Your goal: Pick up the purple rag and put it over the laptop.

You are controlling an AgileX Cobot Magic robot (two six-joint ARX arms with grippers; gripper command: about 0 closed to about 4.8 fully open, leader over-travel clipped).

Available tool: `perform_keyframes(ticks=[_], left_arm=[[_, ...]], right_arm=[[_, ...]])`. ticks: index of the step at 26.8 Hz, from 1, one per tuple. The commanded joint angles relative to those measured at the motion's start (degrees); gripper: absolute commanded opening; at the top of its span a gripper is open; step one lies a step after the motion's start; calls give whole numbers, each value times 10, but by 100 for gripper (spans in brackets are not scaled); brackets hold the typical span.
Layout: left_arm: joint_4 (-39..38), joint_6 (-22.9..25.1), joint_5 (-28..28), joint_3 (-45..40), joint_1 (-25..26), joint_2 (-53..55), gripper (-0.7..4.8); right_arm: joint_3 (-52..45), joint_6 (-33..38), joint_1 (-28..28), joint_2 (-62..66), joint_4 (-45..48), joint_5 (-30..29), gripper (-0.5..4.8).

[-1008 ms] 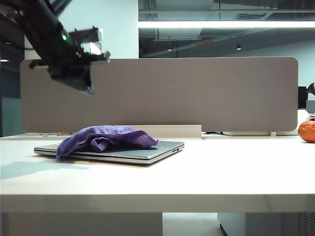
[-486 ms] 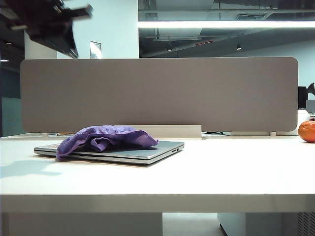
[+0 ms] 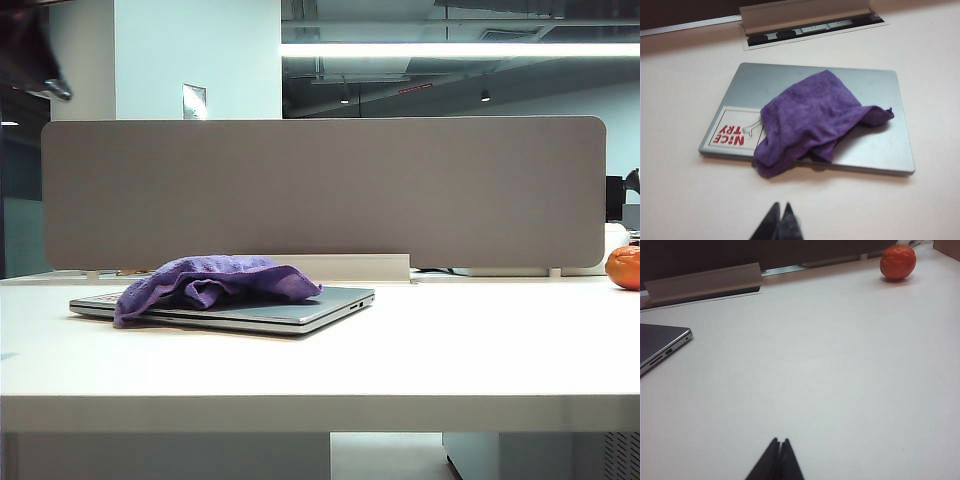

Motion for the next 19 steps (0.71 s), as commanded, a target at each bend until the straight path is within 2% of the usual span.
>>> perform_keyframes(ticks=[1, 8, 16, 19], left_arm=[[2, -8, -2, -37, -1, -56, -6], [0, -52, -1, -114, -1, -173, -6], [-56, -53, -1, -137, -1, -256, -6], [-56, -23, -2, -137, -1, -257, -6]], right_arm=[[-2, -1, 0, 0, 4, 0, 22], [-2, -1, 0, 0, 4, 0, 22], [-2, -1, 0, 0, 4, 0, 22], [-2, -1, 0, 0, 4, 0, 22]])
